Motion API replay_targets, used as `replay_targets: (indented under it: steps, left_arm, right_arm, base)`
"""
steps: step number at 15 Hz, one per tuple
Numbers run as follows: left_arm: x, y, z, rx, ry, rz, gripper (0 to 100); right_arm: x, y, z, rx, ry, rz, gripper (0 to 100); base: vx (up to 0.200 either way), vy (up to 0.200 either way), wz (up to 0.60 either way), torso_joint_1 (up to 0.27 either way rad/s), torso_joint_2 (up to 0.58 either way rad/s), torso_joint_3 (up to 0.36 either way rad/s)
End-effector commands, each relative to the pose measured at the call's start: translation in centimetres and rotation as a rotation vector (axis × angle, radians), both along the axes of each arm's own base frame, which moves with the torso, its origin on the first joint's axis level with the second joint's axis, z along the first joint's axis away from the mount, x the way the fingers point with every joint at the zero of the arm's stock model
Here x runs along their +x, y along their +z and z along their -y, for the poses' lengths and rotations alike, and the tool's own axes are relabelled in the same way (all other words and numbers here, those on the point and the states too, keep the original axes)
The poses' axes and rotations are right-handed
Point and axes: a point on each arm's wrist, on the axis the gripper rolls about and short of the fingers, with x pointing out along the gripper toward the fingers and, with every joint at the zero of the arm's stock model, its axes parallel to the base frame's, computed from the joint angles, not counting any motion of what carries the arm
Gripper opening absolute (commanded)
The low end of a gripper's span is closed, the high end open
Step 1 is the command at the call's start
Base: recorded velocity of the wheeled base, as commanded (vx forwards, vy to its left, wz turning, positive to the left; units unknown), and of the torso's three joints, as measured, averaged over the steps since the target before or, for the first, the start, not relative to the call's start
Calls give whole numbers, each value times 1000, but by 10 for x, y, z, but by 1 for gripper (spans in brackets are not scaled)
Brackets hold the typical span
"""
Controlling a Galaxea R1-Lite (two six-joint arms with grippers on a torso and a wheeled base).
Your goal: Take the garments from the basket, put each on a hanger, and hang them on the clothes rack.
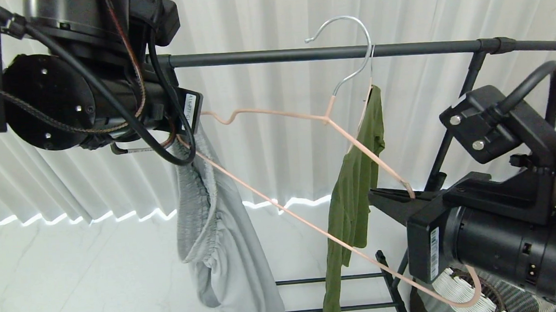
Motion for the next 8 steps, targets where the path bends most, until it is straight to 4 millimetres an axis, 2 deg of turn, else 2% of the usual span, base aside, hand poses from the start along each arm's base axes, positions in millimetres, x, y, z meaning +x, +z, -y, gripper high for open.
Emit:
replay_targets:
  steps: [1, 5, 8]
  left_arm:
    - [0, -3, 1, 6, -3, -9, 0]
    - [-1, -3, 1, 12, 11, -5, 0]
    - [-1, -17, 0, 75, 63, -48, 0]
  right_arm:
    - [4, -8, -6, -35, -36, -4, 0]
    - [14, -16, -10, -65, -82, -16, 0]
    - [25, -18, -6, -72, -133, -20, 0]
  base:
    - [0, 0, 0, 0, 0, 0]
    - [0, 0, 0, 0, 0, 0]
    - [0, 0, 0, 0, 0, 0]
